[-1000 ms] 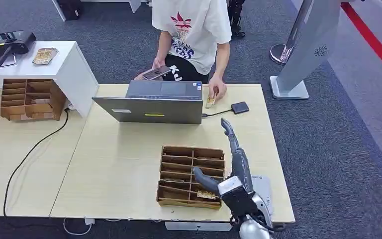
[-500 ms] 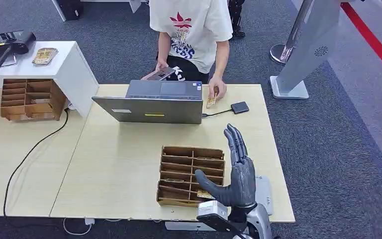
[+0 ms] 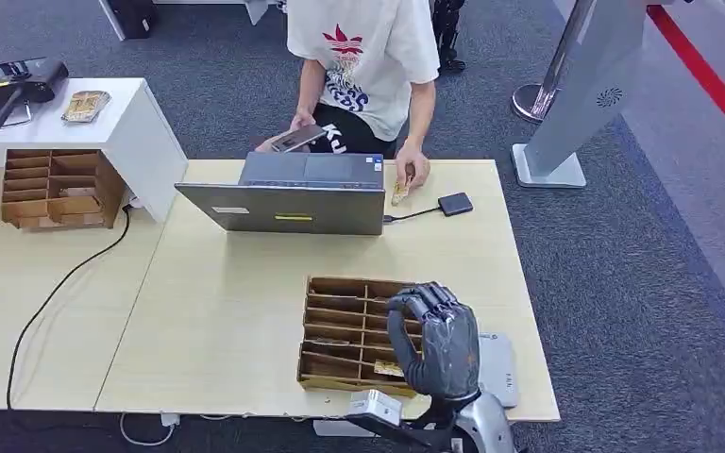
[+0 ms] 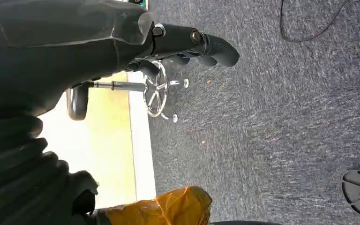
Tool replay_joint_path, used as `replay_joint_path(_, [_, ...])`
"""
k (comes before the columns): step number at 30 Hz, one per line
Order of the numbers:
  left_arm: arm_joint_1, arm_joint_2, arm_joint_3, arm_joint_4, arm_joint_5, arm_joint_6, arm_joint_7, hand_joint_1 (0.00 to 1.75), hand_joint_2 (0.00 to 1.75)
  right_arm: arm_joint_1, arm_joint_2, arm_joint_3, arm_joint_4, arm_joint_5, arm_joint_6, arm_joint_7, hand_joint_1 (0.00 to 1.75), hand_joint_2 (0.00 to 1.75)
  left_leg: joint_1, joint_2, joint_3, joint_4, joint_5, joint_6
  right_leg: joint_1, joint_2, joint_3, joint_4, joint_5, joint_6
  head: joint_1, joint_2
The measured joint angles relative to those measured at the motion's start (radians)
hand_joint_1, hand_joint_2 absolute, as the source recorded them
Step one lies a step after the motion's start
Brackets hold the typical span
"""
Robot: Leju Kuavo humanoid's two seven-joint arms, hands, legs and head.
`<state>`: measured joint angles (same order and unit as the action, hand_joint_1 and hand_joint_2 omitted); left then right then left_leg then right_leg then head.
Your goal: Pass the card to the sensor for recognition and then transmit it.
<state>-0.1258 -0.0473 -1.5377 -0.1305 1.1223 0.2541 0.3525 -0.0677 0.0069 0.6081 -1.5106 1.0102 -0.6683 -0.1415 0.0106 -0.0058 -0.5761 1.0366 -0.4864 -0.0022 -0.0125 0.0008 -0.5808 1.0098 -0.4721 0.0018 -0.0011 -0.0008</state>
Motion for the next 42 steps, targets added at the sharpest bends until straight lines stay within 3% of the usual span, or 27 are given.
replay_joint_path(1, [0.000,0.000,0.000,0.000,0.001,0.000,0.000,0.00,1.75,0.000,0.000,0.000,0.004,0.012,0.000,0.006,1.27,1.75,0.000,0.000,0.000,0.000,0.000,0.000,0.000,0.000,0.000,0.000,0.000,0.000,0.000,0.000])
replay_joint_path(3, [0.000,0.000,0.000,0.000,0.002,0.000,0.000,0.00,1.75,0.000,0.000,0.000,0.011,0.035,0.000,0.019,1.27,1.75,0.000,0.000,0.000,0.000,0.000,0.000,0.000,0.000,0.000,0.000,0.000,0.000,0.000,0.000])
replay_joint_path(4, [0.000,0.000,0.000,0.000,0.003,0.000,0.000,0.00,1.75,0.000,0.000,0.000,0.014,0.045,0.000,0.027,0.65,1.75,0.000,0.000,0.000,0.000,0.000,0.000,0.000,0.000,0.000,0.000,0.000,0.000,0.000,0.000])
replay_joint_path(5, [0.000,0.000,0.000,0.000,0.005,0.000,0.000,0.00,1.75,0.000,0.000,0.000,0.017,0.055,0.000,0.034,0.42,1.75,0.000,0.000,0.000,0.000,0.000,0.000,0.000,0.000,0.000,0.000,0.000,0.000,0.000,0.000])
replay_joint_path(10, [0.000,0.000,-0.001,0.000,0.010,0.000,0.000,0.00,1.75,-0.002,0.000,0.000,0.037,0.087,0.000,0.058,0.44,1.75,0.000,0.000,0.000,0.000,0.000,0.000,0.000,0.000,0.000,0.000,0.000,0.000,0.000,0.000])
replay_joint_path(11, [0.000,0.000,-0.001,0.000,0.010,0.000,-0.001,0.00,1.75,-0.003,-0.001,0.000,0.043,0.092,0.000,0.061,0.59,1.75,0.000,0.000,0.000,0.000,0.000,0.000,0.000,0.000,0.000,0.000,0.000,0.000,0.000,0.000])
replay_joint_path(15, [0.000,0.000,-0.001,0.000,0.013,-0.001,-0.005,0.00,1.75,-0.008,-0.001,0.000,0.061,0.104,0.000,0.070,0.45,1.75,0.000,0.000,0.000,0.000,0.000,0.000,0.000,0.000,0.000,0.000,0.000,0.000,0.000,0.000])
replay_joint_path(17, [0.000,0.000,-0.001,0.000,0.016,-0.001,-0.006,0.00,1.75,-0.013,-0.001,0.000,0.071,0.110,0.000,0.076,0.66,1.75,0.000,0.000,0.000,0.000,0.000,0.000,0.000,0.000,0.000,0.000,0.000,0.000,0.000,0.000])
replay_joint_path(19, [0.000,0.000,-0.001,0.000,0.019,-0.001,-0.008,0.00,1.75,-0.016,-0.001,0.000,0.079,0.114,0.000,0.077,0.66,1.75,0.000,0.000,0.000,0.000,0.000,0.000,0.000,0.000,0.000,0.000,0.000,0.000,0.000,0.000])
replay_joint_path(20, [0.000,0.000,-0.001,0.000,0.021,-0.001,-0.008,0.00,1.75,-0.018,-0.001,0.000,0.083,0.116,0.000,0.077,0.87,1.75,0.000,0.000,0.000,0.000,0.000,0.000,0.000,0.000,0.000,0.000,0.000,0.000,0.000,0.000])
replay_joint_path(21, [0.000,0.000,-0.001,0.000,0.024,-0.001,-0.010,0.00,1.75,-0.020,-0.001,0.000,0.087,0.118,0.000,0.079,0.94,1.75,0.000,0.000,0.000,0.000,0.000,0.000,0.000,0.000,0.000,0.000,0.000,0.000,0.000,0.000])
replay_joint_path(25, [0.000,-0.001,-0.001,0.000,0.029,0.000,-0.014,0.00,1.75,-0.025,-0.001,0.000,0.099,0.121,0.000,0.085,0.94,1.75,0.000,0.000,0.000,0.000,0.000,0.000,0.000,0.000,0.000,0.000,0.000,0.000,0.000,0.000])
replay_joint_path(26, [0.000,-0.002,-0.001,0.000,0.029,0.000,-0.015,0.00,1.75,-0.027,-0.001,0.000,0.102,0.122,0.000,0.086,1.10,1.75,0.000,0.000,0.000,0.000,0.000,0.000,0.000,0.000,0.000,0.000,0.000,0.000,0.000,0.000])
replay_joint_path(27, [0.000,-0.002,-0.001,0.000,0.029,0.000,-0.016,0.00,1.75,-0.030,-0.001,0.000,0.106,0.122,0.000,0.086,1.10,1.75,0.000,0.000,0.000,0.000,0.000,0.000,0.000,0.000,0.000,0.000,0.000,0.000,0.000,0.000])
replay_joint_path(28, [0.000,-0.002,-0.001,0.000,0.028,0.000,-0.016,0.00,1.75,-0.033,-0.001,0.000,0.109,0.124,0.000,0.087,1.29,1.75,0.000,0.000,0.000,0.000,0.000,0.000,0.000,0.000,0.000,0.000,0.000,0.000,0.000,0.000])
replay_joint_path(32, [-0.001,-0.002,-0.001,0.000,0.026,-0.001,-0.017,0.00,1.75,-0.048,0.000,0.000,0.122,0.130,0.001,0.091,0.99,1.75,0.000,0.000,0.000,0.000,0.000,0.000,0.000,0.000,0.000,0.000,0.000,0.000,0.000,0.000])
replay_joint_path(40, [-0.001,-0.002,-0.001,0.000,0.027,-0.001,-0.020,0.00,1.75,-0.067,0.000,0.001,0.142,0.132,0.001,0.094,0.99,1.75,0.000,0.000,0.000,0.000,0.000,0.000,0.000,0.000,0.000,0.000,0.000,0.000,0.000,0.000])
replay_joint_path(42, [-0.001,-0.002,-0.001,0.000,0.027,-0.001,-0.020,0.00,1.75,-0.069,0.000,0.001,0.145,0.132,0.001,0.094,1.27,1.75,0.000,0.000,0.000,0.000,0.000,0.000,0.000,0.000,0.000,0.000,0.000,0.000,0.000,0.000])
